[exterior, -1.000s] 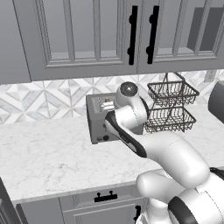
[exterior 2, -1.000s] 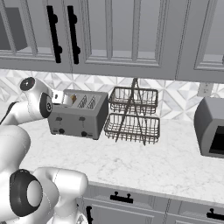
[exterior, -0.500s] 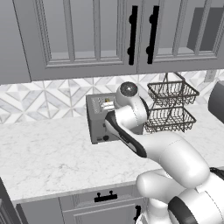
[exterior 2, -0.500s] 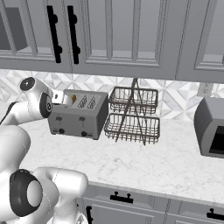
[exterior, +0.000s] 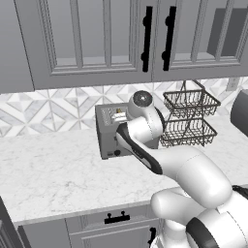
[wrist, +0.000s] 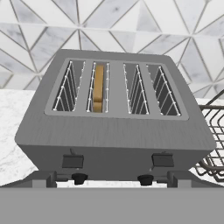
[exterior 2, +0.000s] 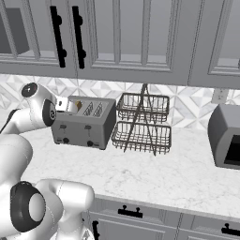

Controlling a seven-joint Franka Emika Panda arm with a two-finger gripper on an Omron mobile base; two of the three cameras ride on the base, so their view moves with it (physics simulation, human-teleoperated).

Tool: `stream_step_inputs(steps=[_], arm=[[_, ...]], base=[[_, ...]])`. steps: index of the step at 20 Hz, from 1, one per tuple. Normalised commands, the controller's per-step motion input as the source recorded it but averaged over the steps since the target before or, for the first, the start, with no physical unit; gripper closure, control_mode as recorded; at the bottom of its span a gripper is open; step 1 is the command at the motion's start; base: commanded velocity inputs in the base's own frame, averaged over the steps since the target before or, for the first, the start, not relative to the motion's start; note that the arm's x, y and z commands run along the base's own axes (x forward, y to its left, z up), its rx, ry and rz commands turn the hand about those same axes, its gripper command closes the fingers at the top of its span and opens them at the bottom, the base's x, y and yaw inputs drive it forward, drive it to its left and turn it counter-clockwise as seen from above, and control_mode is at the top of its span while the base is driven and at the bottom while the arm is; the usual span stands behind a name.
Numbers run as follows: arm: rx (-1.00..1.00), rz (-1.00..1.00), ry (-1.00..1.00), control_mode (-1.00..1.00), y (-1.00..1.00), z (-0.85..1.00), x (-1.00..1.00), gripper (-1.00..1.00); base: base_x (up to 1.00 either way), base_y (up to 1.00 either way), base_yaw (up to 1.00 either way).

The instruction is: Start the toaster. Once the lever pops up, take the bread to the plate on the dining counter.

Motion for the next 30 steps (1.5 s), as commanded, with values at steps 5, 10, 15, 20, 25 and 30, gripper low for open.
stream_step_inputs(steps=[5,10,15,20,25,30], arm=[[0.00,0.00,0.00,-1.00,0.00,0.00,0.00,-1.00],[0.00,0.00,0.00,-1.00,0.00,0.00,0.00,-1.00],[0.00,0.00,0.00,-1.00,0.00,0.00,0.00,-1.00],[0.00,0.00,0.00,-1.00,0.00,0.00,0.00,-1.00],[0.00,0.00,0.00,-1.00,0.00,0.00,0.00,-1.00],[0.00,0.00,0.00,-1.00,0.00,0.00,0.00,-1.00]], base=[[0.00,0.00,0.00],[0.00,0.00,0.00],[0.00,0.00,0.00],[0.00,0.00,0.00],[0.00,0.00,0.00],[0.00,0.00,0.00]])
